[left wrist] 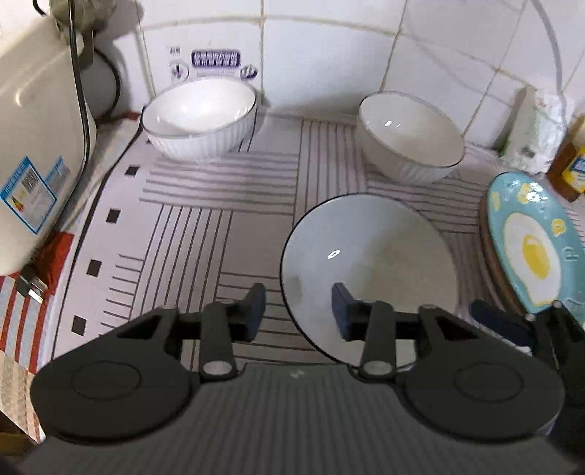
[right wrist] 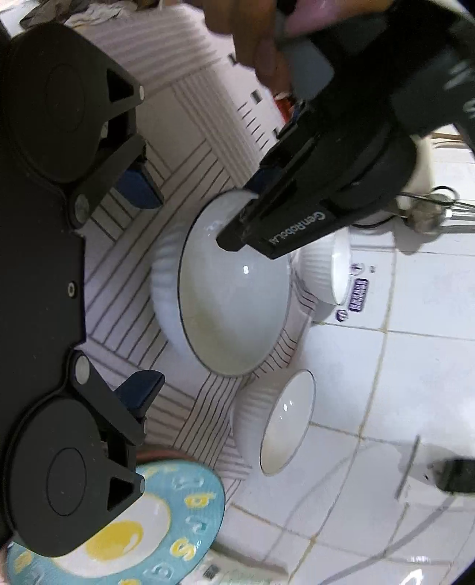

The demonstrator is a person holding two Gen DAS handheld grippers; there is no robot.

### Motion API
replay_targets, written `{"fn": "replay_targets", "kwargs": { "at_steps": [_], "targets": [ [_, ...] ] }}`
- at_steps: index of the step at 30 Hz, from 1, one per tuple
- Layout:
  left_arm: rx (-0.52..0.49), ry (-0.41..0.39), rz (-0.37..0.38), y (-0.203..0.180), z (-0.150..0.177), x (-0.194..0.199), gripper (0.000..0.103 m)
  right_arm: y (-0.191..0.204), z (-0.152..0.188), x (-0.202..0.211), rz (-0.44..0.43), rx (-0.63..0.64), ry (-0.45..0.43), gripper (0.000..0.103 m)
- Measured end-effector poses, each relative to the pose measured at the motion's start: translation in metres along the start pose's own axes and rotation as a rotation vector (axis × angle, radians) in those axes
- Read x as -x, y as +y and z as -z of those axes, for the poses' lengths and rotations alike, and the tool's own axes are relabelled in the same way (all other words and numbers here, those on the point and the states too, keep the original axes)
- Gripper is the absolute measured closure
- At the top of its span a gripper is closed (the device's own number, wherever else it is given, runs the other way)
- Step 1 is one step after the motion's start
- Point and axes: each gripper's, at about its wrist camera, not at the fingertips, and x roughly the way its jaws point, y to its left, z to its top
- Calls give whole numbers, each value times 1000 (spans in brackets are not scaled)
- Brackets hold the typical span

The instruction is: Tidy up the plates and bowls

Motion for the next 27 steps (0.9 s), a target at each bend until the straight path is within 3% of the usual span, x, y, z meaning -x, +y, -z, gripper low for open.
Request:
{"fn": "replay_targets", "kwargs": {
  "at_steps": [11,24,27],
  "targets": [
    [-52,-36,-13,-7,5,48,61,-27,-8,78,17,-140,-88,6],
    [-101,-60,14,-19,9,66,47,-56,-18,106,142,-260,-153,11],
    [-105,-71,18,-19,8,65,38,-61,-24,105,146,-299,-116,13]
  ]
}}
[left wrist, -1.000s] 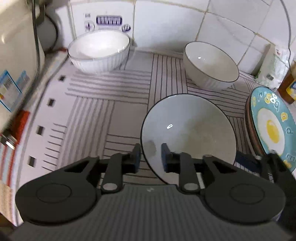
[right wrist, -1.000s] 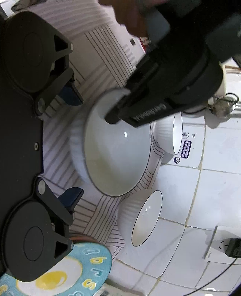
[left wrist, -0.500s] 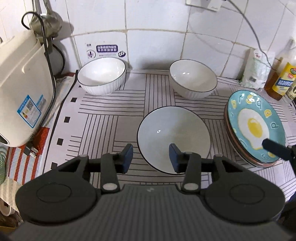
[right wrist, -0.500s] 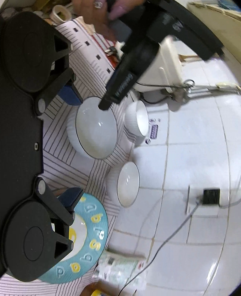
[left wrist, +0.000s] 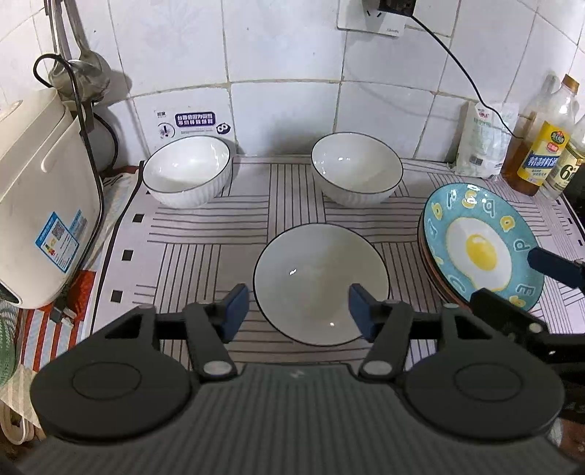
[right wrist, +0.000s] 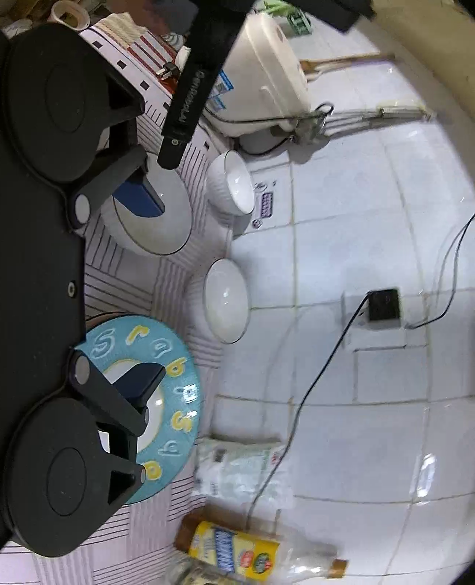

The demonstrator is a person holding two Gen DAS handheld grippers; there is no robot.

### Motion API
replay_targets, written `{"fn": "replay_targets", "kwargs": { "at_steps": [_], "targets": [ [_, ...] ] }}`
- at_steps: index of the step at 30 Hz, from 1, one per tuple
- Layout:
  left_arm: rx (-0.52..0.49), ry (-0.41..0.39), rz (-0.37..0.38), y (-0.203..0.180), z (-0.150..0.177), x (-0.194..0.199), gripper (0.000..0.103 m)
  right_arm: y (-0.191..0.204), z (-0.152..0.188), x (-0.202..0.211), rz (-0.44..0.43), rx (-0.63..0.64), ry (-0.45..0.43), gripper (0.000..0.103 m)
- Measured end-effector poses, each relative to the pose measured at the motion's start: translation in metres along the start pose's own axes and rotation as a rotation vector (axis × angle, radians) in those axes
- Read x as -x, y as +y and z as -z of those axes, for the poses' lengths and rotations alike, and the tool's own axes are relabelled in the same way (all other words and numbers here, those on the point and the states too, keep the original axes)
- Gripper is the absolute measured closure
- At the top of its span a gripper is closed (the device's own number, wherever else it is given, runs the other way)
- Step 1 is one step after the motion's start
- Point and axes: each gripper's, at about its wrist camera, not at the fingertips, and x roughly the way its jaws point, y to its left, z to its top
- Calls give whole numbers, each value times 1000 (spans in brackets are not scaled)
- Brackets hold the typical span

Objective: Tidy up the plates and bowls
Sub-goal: 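Reach the left gripper to another white bowl and grasp its rim, then lift the white bowl with the left gripper and carry it over the large bowl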

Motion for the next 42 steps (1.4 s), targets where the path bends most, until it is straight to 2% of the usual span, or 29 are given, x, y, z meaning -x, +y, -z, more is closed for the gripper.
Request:
{"fn": "replay_targets", "kwargs": {
  "at_steps": [6,9,12,18,21,23,25,29,31,33,34,35,36,38,40,42],
  "targets": [
    [4,-29,14,3,-6,-11,29,2,-10,-5,-2,-11,-13,15],
    [22,-43,23,6,-12,-22,24,-1,-13,-19,8,-18,-17,21],
    [24,-45,15,5,-18,-37,21,-8,-16,-38,10,-51,-29,21],
    [131,-77,77,21,-40,-76,21,-20,-23,-77,-30,-134,-65,23],
    [180,-81,98,31,-53,-96,21,-26,-28,-97,-37,-168,-58,28],
    [182,-81,82,32,-60,-107,21,-32,-31,-109,-36,-190,-56,35],
    [183,-78,100,33,-67,-121,21,-37,-32,-119,-30,-213,-47,41],
    [186,-18,123,25,-78,-151,22,-45,-35,-142,8,-259,-13,50],
    [162,12,129,17,-81,-166,23,-46,-36,-151,25,-272,0,51],
    [155,40,120,11,-82,-179,27,-47,-37,-160,41,-277,16,51],
    [156,45,115,10,-82,-182,30,-47,-38,-166,53,-275,29,55],
    [159,49,127,9,-82,-185,42,-47,-39,-171,68,-272,41,58],
    [169,61,147,9,-81,-188,48,-48,-40,-175,78,-267,53,60],
    [209,96,185,11,-79,-194,73,-48,-41,-181,88,-258,70,69],
    [240,105,223,13,-76,-198,80,-48,-41,-185,83,-248,83,77],
    [246,105,213,12,-75,-198,82,-47,-42,-188,75,-234,88,78]
  ]
}}
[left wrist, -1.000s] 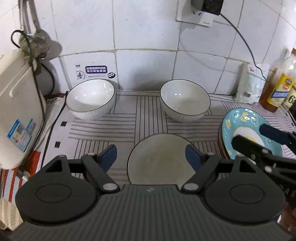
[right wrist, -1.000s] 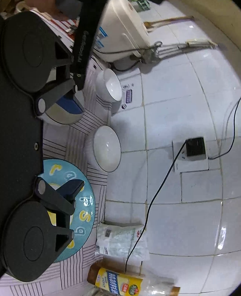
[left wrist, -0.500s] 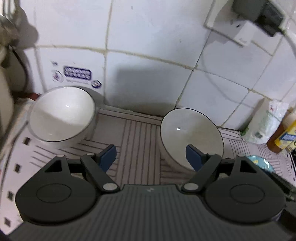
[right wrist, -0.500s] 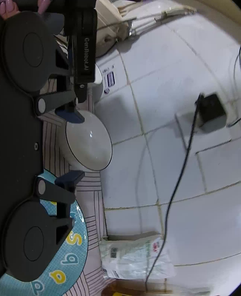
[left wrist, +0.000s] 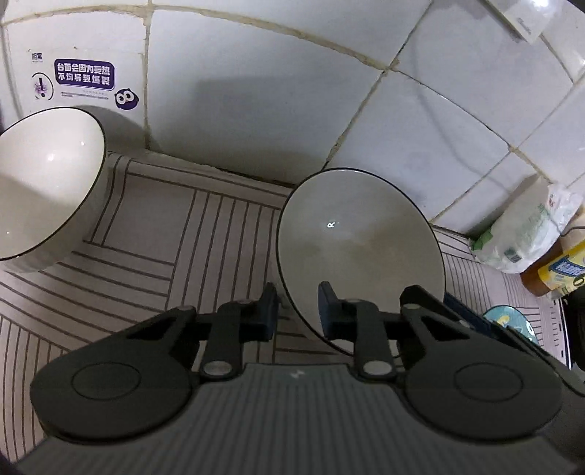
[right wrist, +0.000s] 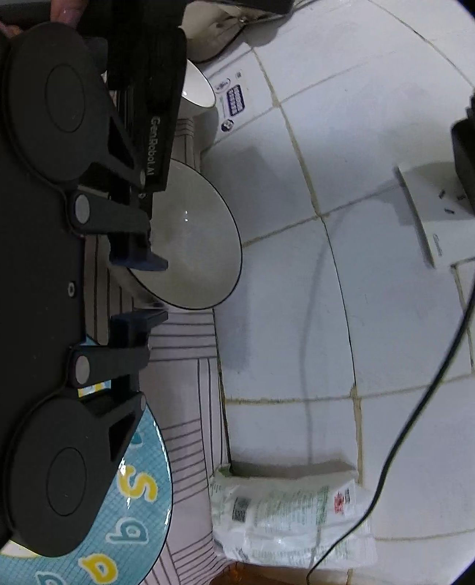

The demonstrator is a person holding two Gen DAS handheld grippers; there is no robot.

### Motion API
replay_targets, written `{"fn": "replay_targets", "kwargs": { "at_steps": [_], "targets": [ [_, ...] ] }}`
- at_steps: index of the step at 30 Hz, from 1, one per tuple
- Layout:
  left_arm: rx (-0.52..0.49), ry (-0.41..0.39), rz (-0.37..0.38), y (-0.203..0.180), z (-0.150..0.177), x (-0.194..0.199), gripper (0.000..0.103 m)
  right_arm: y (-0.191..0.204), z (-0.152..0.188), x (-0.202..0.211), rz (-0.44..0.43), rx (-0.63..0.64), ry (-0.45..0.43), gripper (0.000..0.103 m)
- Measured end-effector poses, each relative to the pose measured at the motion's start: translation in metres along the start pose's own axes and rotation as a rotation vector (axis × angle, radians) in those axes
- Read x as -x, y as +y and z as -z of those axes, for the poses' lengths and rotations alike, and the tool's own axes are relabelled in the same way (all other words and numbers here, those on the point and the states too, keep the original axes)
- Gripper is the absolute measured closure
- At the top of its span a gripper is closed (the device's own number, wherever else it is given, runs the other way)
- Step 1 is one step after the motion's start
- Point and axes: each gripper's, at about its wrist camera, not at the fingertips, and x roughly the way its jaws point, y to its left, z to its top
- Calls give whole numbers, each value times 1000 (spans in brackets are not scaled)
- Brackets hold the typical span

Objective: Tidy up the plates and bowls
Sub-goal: 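Lift the white bowl with the left gripper and carry it over the large bowl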

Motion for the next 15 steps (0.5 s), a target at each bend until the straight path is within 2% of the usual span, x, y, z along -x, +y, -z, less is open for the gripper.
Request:
{"fn": "replay_targets", "kwargs": {
  "at_steps": [5,8,12,15],
  "targets": [
    [20,-6,-2,-1,7,0,87,2,-1,-6,13,12,15,77],
    [10,-11,-11,-2,10,1,88,1,-2,-14,16,3,62,77],
    [23,-12,0,0,13,8,88,16,-5,-14,70,77,98,77],
    [1,-41,1,-2,17,25,88,19,-6,-7,60,90,101,77]
  ]
}}
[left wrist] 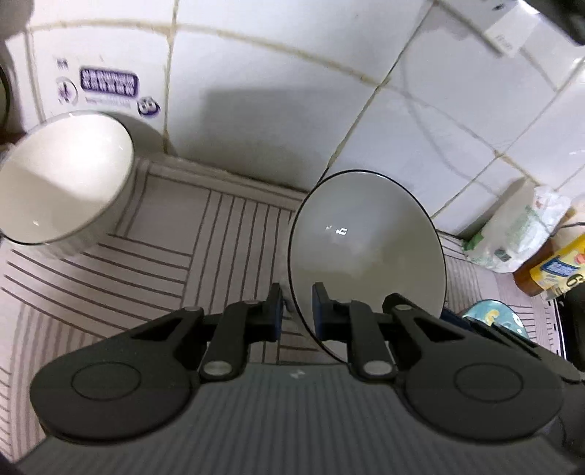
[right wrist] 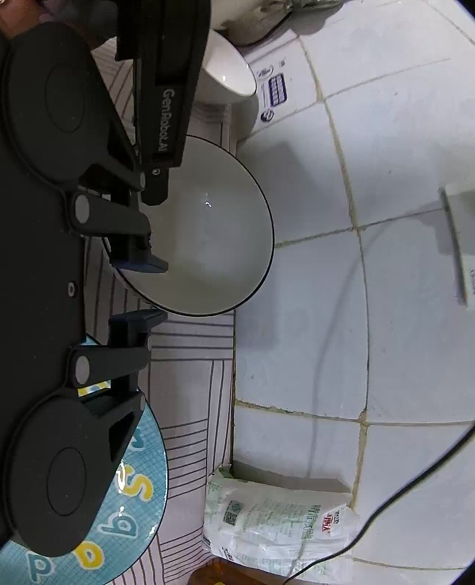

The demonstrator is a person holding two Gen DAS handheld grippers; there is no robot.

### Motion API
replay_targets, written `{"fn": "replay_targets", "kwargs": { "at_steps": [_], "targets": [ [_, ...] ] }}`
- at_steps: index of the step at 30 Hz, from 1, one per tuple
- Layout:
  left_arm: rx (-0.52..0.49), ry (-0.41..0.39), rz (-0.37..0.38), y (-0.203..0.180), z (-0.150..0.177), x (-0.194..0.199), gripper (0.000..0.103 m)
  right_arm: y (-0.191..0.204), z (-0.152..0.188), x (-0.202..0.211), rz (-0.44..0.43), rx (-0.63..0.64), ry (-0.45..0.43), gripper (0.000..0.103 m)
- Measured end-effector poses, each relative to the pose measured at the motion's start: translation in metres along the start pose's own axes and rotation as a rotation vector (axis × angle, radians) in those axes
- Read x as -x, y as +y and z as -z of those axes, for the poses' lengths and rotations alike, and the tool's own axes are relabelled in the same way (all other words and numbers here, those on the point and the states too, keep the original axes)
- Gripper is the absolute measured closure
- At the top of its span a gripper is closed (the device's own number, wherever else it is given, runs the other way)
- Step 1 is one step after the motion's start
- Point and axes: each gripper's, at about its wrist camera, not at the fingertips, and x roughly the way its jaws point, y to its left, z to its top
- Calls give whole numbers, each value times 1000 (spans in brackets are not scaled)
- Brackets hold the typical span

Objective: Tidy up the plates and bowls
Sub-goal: 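Lift the white bowl with the left gripper and carry it over the large bowl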

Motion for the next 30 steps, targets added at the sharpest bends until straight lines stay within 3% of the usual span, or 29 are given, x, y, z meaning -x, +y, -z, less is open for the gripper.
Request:
{"fn": "replay_targets", "kwargs": {
  "at_steps": [6,17,30],
  "targets": [
    [-35,-59,2,1,10,50,88,6,2,32,-54,-29,-1,77],
    [-22,-59,-21,-1,41,133,88,22,23,111,-146,-49,-70,78],
    [4,-18,-47,9,82,162,88,26,60,160,-256,-3,-131,78]
  ]
}}
